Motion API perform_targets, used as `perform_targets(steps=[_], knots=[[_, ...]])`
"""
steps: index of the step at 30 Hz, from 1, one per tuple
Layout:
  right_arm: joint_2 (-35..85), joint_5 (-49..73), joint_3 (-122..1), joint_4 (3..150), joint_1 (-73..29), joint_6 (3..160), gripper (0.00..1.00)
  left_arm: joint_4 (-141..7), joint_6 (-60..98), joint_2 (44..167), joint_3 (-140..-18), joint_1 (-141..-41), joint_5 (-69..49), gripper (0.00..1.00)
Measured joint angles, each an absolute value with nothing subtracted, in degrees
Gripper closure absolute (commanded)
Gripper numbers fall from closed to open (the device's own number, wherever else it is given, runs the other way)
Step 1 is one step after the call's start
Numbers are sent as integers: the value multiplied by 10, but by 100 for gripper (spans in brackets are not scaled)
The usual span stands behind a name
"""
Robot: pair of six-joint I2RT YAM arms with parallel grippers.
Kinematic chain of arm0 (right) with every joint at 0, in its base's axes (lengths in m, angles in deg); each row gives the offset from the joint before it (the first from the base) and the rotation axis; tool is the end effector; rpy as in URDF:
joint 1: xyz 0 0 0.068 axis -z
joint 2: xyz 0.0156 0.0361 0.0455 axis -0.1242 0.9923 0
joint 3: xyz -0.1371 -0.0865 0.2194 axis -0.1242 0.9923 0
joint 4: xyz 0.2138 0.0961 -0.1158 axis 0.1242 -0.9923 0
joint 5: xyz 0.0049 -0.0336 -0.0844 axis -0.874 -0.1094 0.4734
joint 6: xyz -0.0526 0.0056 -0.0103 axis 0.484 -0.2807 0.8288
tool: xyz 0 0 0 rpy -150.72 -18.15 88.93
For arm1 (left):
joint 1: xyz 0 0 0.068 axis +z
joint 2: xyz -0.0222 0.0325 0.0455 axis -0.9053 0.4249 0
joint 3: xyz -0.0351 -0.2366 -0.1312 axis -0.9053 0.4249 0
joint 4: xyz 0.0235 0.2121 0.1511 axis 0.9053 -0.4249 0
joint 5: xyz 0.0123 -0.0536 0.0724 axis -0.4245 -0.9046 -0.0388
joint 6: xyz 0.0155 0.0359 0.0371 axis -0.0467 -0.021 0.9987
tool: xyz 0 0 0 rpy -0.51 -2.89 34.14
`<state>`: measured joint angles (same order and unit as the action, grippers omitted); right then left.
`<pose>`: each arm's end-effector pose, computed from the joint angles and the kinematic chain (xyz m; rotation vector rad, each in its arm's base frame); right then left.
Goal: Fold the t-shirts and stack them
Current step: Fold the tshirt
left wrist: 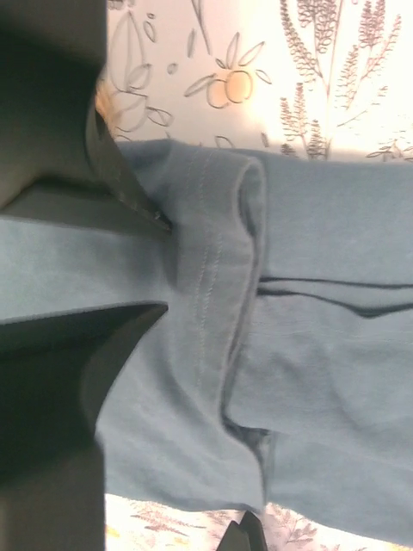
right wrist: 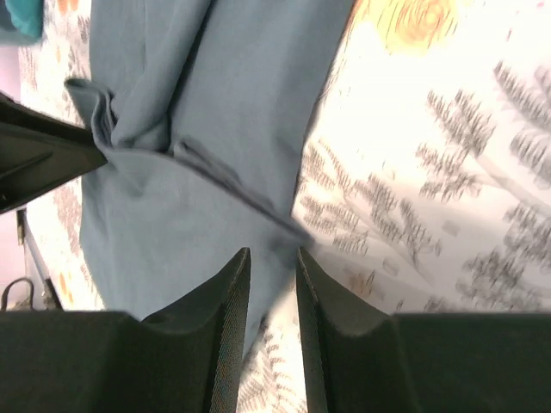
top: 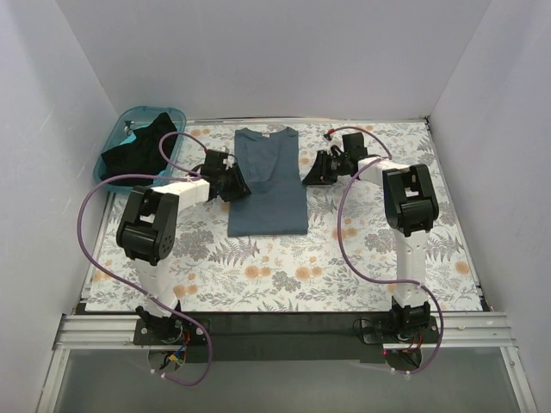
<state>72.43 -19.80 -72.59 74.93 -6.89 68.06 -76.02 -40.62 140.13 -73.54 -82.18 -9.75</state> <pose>0.4633 0.1391 0.1352 -0.2347 2.3486 1.1005 0.3807 -0.1237 0.1515 -1.1352 2.3712 -0.7901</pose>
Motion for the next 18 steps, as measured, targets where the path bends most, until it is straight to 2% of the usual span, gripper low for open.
perform_targets(steps=[4, 10, 12, 13, 18], knots=[[678, -218, -671, 757, -72, 670, 70, -776, -400, 1366, -714, -819, -108, 50], [562, -273, -590, 794, -104, 648, 69, -795, -403, 1246, -665, -819, -146, 50], [534, -293, -567, 814, -128, 641, 69, -793, -408, 1206, -641, -821, -164, 54], [528, -302, -559, 821, -145, 638, 69, -791, -411, 1192, -628, -823, -172, 60], [558, -321, -551, 834, -224, 633, 69, -778, -423, 1179, -550, -831, -193, 76]])
